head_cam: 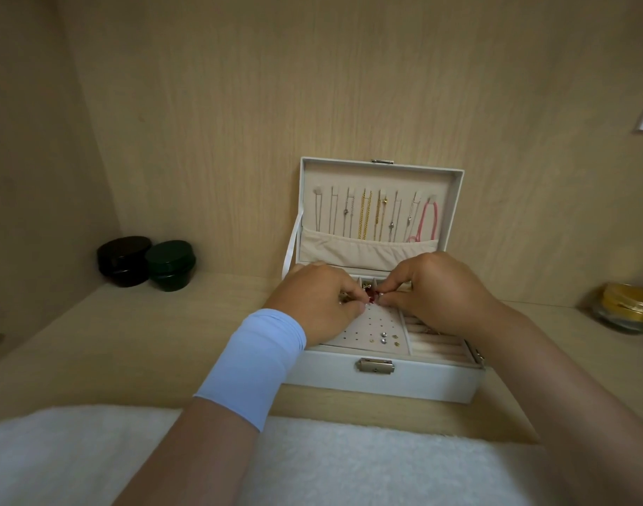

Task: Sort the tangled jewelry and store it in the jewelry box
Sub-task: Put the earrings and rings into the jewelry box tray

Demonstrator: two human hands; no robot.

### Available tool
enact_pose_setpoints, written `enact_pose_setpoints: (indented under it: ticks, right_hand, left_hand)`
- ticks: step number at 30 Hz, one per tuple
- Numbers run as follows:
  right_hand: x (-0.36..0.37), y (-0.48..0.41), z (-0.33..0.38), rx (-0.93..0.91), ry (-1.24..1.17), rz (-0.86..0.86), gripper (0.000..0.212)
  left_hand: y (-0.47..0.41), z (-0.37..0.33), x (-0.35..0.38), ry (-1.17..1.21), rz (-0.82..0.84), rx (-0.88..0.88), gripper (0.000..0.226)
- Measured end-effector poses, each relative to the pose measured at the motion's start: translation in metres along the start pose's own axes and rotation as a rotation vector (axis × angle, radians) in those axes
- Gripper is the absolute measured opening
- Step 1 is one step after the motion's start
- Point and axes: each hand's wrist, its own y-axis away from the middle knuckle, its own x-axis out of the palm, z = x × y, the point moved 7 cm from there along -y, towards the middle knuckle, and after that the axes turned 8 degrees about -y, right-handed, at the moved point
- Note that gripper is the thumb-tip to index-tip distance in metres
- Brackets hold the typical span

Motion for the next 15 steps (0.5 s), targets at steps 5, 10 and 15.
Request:
enact_pose_setpoints:
  ticks: [5,10,15]
  right_hand:
    - [-0.0006,-0.0010,0.0007,-0.071,0.065,0.067,0.014]
    - [0.0003,0.0004,0.0070,-0.115,0.099,0.018,0.013]
    - [-0.0023,0.0002,0.0060,-0.127,0.077,0.042,0.010]
  left_hand:
    - [0.0012,-0.0004,-0.0001,0.008,0.005,-0.003,0.018]
    - [0.0015,-0.0005,0.0004,0.005,0.007,-0.006,0.017]
    - [0.0019,-0.0011,0.0013,-0.009,0.009,-0.002,0.019]
